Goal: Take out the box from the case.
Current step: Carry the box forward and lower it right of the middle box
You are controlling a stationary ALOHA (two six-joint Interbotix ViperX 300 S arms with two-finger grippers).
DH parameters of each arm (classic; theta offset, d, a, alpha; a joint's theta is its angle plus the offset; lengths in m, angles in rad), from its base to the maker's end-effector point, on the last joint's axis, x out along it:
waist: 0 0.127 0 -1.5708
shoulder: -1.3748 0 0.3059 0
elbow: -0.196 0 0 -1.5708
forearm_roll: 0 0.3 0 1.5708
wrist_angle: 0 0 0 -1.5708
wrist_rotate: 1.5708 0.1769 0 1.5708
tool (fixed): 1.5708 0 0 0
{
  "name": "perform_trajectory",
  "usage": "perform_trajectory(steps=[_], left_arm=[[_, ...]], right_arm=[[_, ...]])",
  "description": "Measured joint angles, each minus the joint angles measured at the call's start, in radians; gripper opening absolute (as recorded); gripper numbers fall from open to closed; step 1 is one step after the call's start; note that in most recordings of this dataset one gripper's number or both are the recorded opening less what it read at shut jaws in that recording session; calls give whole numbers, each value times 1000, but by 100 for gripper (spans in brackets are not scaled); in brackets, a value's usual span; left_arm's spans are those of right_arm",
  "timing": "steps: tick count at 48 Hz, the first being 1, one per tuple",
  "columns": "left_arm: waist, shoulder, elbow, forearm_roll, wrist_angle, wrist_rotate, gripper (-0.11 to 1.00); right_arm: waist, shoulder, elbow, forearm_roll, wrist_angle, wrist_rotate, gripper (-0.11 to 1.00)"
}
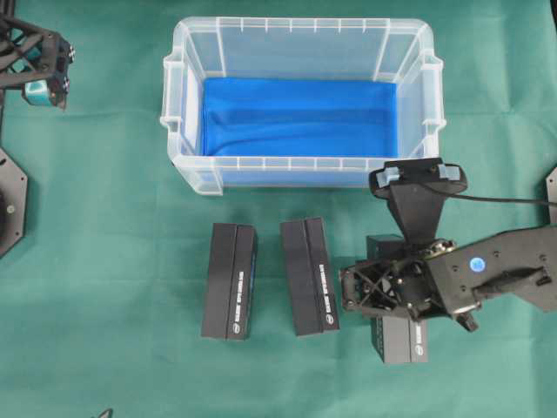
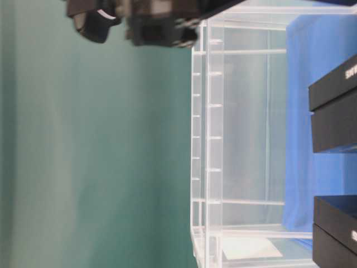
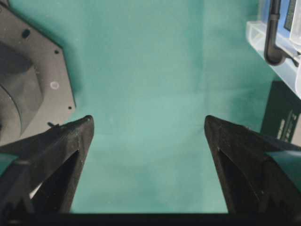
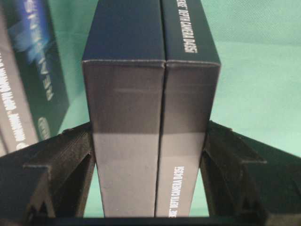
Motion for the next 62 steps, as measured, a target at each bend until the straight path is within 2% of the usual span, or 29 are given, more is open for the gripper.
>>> perform_trajectory(steps=[10,62], left_arm=[[0,0,0,2,0,-2,95],[0,0,0,2,0,-2,95]], right_arm=[[-5,0,26,3,-44,2,64],[-6,0,26,14,-78,-8,64]])
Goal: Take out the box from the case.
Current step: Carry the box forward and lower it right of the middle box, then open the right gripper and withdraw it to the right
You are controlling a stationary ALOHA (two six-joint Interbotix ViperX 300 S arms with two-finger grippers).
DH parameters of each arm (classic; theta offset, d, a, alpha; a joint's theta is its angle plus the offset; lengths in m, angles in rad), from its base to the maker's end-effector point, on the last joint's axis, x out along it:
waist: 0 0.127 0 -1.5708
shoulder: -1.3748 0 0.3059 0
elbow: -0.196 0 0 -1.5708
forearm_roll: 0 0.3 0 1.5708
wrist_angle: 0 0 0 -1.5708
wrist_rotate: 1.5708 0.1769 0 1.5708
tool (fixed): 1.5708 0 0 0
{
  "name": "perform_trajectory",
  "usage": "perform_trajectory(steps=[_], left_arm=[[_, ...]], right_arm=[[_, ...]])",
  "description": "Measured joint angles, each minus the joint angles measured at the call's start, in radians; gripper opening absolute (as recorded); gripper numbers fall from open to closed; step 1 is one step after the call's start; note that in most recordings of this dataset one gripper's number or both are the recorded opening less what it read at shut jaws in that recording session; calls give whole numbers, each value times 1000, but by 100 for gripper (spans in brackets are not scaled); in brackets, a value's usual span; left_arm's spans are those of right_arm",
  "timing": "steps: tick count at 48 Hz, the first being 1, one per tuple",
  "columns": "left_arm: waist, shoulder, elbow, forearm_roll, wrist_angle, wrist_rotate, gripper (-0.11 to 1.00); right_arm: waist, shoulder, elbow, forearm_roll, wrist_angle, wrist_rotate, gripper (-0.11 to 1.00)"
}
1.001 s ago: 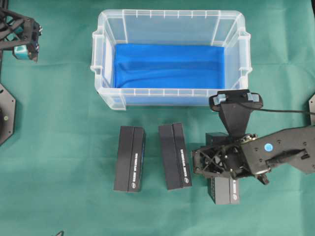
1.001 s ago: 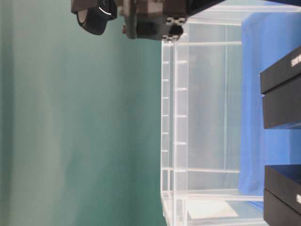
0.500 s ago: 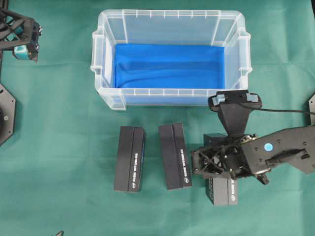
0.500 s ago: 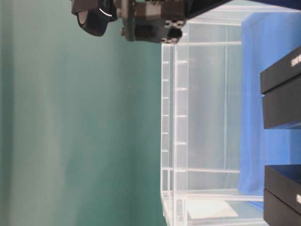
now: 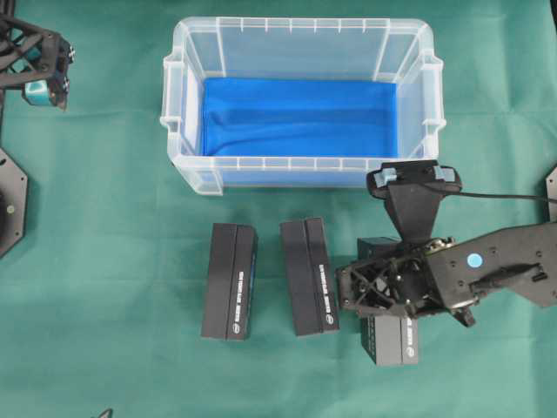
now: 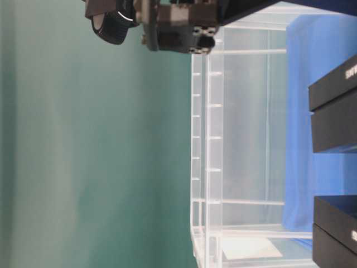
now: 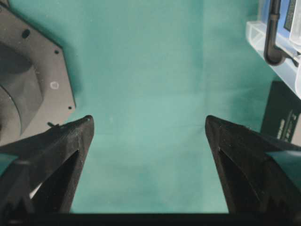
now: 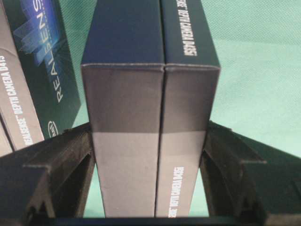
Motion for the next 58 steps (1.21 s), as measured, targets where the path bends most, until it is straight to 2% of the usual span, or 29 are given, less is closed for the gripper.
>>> perform_trajectory(steps=[14,20,24,49,58], left_arm=[[0,0,0,0,0,2,95],[2,0,0,0,0,3,95],[0,0,0,0,-2,2,96],[0,0,-2,0,-2,3,95],[2,0,0,0,-3,3,95]], right_arm=[[0,0,0,2,8,0,66],[-2,0,0,2,14,0,87],[0,0,0,2,18,-2,92],[-2,-14,-14,0,37,-2,90],[0,-58,-84,-9,153,-3,90]])
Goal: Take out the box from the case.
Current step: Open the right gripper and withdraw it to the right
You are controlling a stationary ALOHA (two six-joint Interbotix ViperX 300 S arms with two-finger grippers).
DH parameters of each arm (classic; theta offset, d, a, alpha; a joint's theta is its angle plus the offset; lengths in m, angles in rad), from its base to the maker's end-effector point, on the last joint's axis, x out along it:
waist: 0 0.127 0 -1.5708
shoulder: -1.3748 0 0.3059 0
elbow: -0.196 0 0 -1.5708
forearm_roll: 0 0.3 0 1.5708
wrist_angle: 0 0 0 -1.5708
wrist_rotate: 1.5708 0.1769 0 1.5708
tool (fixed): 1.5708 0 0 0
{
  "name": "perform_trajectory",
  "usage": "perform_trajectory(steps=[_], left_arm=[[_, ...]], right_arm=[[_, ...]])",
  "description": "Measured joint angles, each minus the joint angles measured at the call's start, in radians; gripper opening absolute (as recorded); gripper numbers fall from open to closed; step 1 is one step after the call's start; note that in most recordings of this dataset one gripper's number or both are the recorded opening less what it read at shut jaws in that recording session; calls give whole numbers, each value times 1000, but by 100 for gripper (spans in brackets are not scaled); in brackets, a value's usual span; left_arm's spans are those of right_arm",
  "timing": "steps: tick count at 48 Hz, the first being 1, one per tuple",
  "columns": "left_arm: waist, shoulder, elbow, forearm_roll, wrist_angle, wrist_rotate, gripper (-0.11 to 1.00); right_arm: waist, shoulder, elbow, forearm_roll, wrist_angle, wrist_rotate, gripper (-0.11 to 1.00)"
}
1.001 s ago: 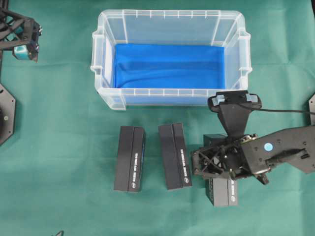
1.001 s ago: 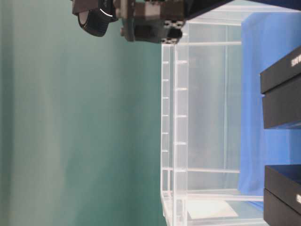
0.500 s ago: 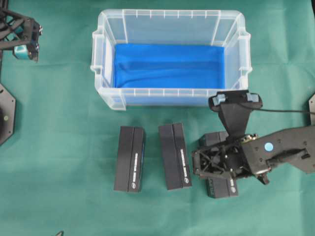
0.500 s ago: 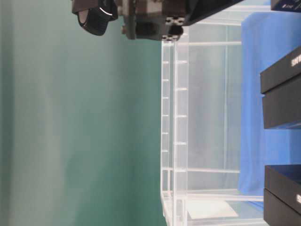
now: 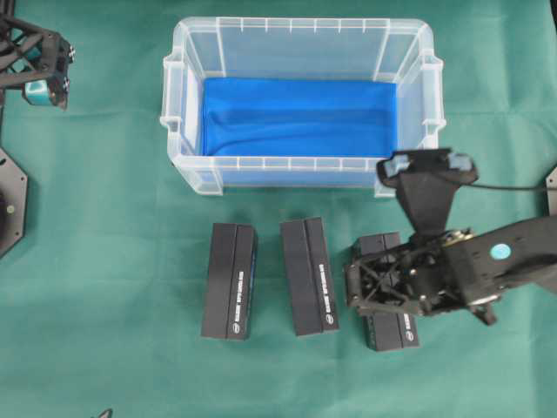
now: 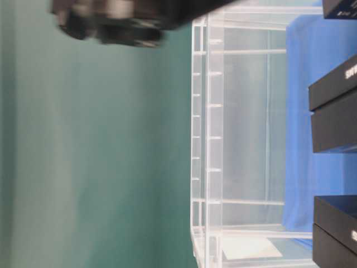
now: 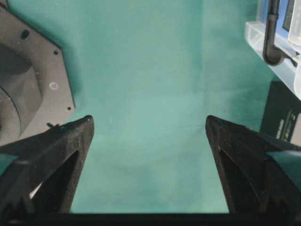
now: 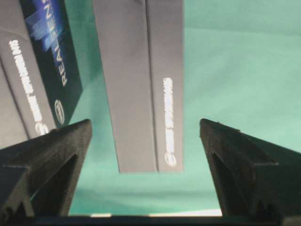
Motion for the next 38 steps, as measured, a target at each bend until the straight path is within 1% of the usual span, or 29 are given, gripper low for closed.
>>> perform_trajectory(steps=[12,19,25,38], left_arm=[[-2,0,0,0,0,0,95],[-2,0,0,0,0,0,95],[-2,0,0,0,0,-2,95],[0,-2,0,-2,-2,-2,95]], right_arm=[[0,-31,-152,-51,212,-2,88],[-2,-32,-224,-57,291,-8,88],[0,-32,-249,-57,321,-28,88],[2,-35,-245,-60,330,-35,88]])
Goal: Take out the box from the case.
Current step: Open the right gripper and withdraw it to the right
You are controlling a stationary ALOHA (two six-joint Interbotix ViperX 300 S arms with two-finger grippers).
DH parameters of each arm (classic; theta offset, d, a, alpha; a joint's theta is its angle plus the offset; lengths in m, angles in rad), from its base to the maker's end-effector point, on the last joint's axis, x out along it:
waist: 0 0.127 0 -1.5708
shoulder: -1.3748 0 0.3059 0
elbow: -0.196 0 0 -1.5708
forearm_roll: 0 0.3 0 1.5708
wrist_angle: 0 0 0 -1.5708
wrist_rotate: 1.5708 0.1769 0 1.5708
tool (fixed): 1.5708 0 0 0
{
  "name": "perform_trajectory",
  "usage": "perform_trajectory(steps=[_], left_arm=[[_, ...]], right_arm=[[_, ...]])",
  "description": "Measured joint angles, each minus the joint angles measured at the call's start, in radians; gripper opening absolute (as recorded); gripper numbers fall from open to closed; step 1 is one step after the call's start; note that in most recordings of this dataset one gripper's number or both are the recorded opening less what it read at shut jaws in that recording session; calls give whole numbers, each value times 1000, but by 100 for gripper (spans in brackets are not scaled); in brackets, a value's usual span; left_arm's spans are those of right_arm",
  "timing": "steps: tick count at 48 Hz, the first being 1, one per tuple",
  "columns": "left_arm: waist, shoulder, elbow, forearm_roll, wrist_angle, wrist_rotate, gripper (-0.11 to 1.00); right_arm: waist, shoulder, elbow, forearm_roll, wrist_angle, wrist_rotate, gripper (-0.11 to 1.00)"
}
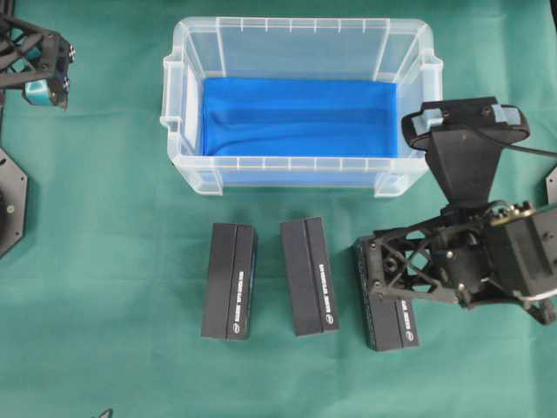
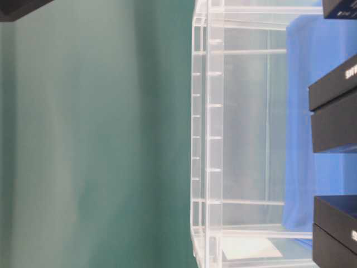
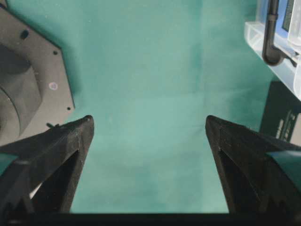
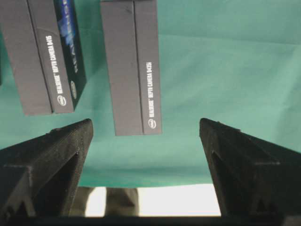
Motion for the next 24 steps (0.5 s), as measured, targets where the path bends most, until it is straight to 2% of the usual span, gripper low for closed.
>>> perform_trajectory(steps=[10,24], left_arm=[[-2,2,0,2,0,0,95],[-3,0,0,2,2,-5,95]], right_arm=[[25,-66,75,15,-3,20,88],[77,-216,216,26,-5,110,88]])
